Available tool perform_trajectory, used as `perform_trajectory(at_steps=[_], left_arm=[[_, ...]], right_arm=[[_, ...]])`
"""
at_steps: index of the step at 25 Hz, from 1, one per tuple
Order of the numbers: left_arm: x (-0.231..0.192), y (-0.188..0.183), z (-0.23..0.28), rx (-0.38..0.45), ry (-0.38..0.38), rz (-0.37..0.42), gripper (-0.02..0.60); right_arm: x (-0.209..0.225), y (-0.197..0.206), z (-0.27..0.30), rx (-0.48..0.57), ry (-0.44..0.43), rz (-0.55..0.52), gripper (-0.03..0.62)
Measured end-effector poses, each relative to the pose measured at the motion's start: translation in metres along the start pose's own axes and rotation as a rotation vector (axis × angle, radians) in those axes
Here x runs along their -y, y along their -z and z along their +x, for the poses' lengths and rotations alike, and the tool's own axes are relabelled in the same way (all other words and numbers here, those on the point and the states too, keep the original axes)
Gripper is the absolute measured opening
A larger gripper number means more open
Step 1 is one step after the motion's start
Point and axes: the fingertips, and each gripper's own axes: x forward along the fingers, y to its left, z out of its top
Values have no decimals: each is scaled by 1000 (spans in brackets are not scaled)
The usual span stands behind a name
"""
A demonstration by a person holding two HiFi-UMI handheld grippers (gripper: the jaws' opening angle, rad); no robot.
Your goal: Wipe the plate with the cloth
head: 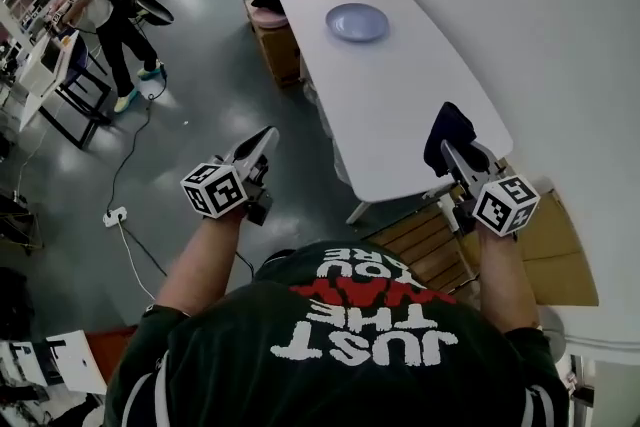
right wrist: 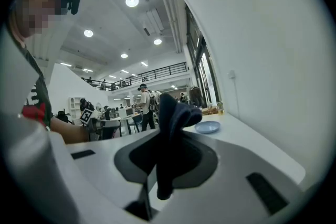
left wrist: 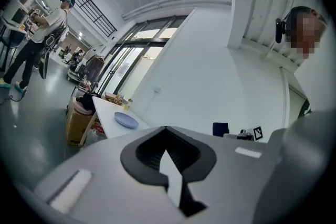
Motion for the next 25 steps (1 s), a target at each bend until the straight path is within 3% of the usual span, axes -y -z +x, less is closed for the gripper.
perform_trajectory(at_steps=[5, 13, 19, 25], left_arm=[[1, 5, -5, -51, -40, 22, 0], [-78, -3, 28, -66, -92, -7, 0], [-192, -8, 124, -151, -5, -20, 0], [-274, -51, 214, -262, 144, -44, 0]], right_arm=[[14, 0, 12, 3, -22, 20, 50], [45, 25, 88, -23, -45, 50, 51], [105, 30, 208, -27, 14, 64, 51], [148, -7, 304, -23, 180, 92, 49]])
